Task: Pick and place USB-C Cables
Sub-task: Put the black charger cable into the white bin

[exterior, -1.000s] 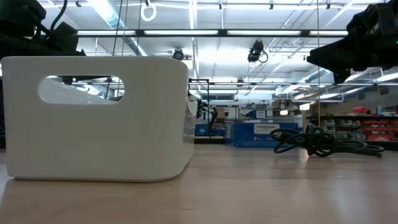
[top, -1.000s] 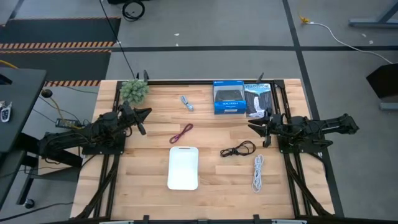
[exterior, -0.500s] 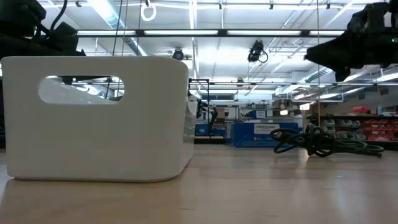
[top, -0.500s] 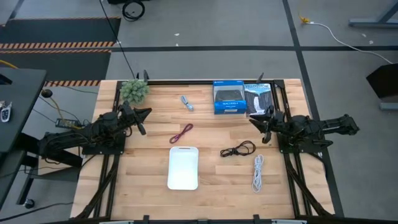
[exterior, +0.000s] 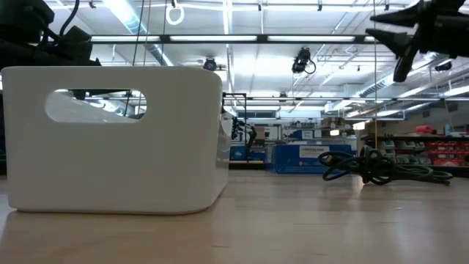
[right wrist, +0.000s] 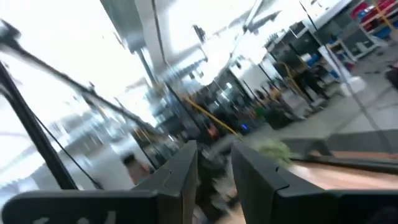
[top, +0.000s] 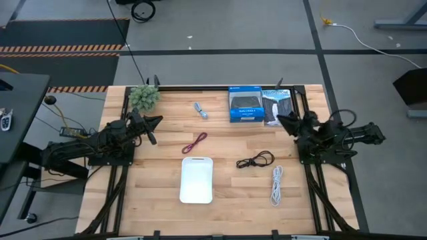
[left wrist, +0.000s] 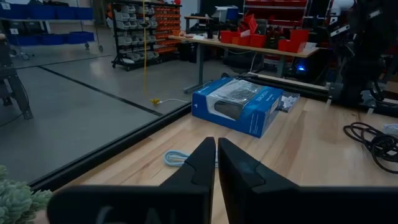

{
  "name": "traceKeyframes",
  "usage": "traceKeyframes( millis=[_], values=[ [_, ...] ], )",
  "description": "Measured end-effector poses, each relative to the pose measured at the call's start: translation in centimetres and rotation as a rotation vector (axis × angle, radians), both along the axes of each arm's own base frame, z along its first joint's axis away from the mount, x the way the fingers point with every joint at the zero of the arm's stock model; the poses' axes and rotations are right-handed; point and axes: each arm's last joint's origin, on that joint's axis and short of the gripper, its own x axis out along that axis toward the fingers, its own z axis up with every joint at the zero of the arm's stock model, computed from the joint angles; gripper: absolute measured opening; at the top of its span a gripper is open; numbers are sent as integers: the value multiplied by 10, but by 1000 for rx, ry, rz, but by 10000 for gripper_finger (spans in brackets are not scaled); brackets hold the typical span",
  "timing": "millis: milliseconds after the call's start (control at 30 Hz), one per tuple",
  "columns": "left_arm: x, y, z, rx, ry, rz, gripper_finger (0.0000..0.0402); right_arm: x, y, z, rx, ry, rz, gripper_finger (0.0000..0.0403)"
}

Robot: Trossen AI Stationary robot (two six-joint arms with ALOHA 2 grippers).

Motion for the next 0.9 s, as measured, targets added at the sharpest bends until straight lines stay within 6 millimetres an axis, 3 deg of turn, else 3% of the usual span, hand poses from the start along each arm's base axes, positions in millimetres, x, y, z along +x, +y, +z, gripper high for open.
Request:
traceKeyframes(
  millis=[167,533,733,900],
  values=[
    [0,0,0,0,0,0,25,-7,-3,10,39,-117,-68,106],
    [0,0,0,0,0,0,25,-12,-10,9,395,-255,-195,106],
    [0,0,0,0,0,0,25,-6,-9,10,443,-250,-170,106],
    [0,0,0,0,0,0,25,3,-7,28,406,-193,-162,106]
  ],
)
